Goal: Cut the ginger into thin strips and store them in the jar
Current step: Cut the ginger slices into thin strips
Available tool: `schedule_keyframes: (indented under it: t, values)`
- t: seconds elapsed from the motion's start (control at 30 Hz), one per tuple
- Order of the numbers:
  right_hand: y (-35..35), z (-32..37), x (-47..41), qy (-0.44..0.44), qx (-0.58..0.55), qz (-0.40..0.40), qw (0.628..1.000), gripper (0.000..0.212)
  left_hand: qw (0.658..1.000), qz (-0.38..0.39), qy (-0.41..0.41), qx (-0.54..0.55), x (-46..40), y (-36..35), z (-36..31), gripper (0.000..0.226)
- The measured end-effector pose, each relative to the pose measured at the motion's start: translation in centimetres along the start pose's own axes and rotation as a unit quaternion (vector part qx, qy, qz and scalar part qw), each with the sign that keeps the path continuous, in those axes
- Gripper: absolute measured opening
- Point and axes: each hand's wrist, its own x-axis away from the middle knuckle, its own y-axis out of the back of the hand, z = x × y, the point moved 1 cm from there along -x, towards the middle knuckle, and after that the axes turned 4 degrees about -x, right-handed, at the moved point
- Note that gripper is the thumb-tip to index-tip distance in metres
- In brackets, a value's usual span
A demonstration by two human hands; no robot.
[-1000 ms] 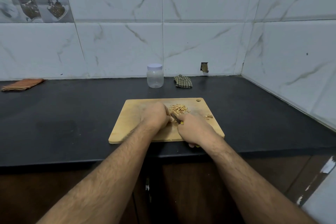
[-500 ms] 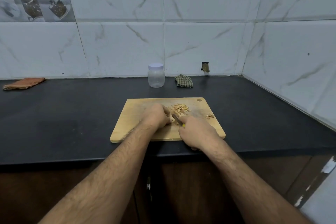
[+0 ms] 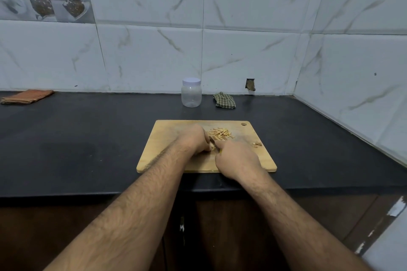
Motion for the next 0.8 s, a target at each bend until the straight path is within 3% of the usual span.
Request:
schedule_keyframes:
  t: [0.43,0.8]
  values:
    - [-0.2,1.1,-0.2,-0.004,0.043,0.029,0.999,0.047,0.999,0.022,0.023,0.03,-0.2,-0.4,-0.1,0.015]
    - [-0.4,-0.8,3.6,-0.019,0.009,0.034,0.999,0.061,0.996,0.034,0.043,0.07,0.0,-0.5,-0.2,0.018]
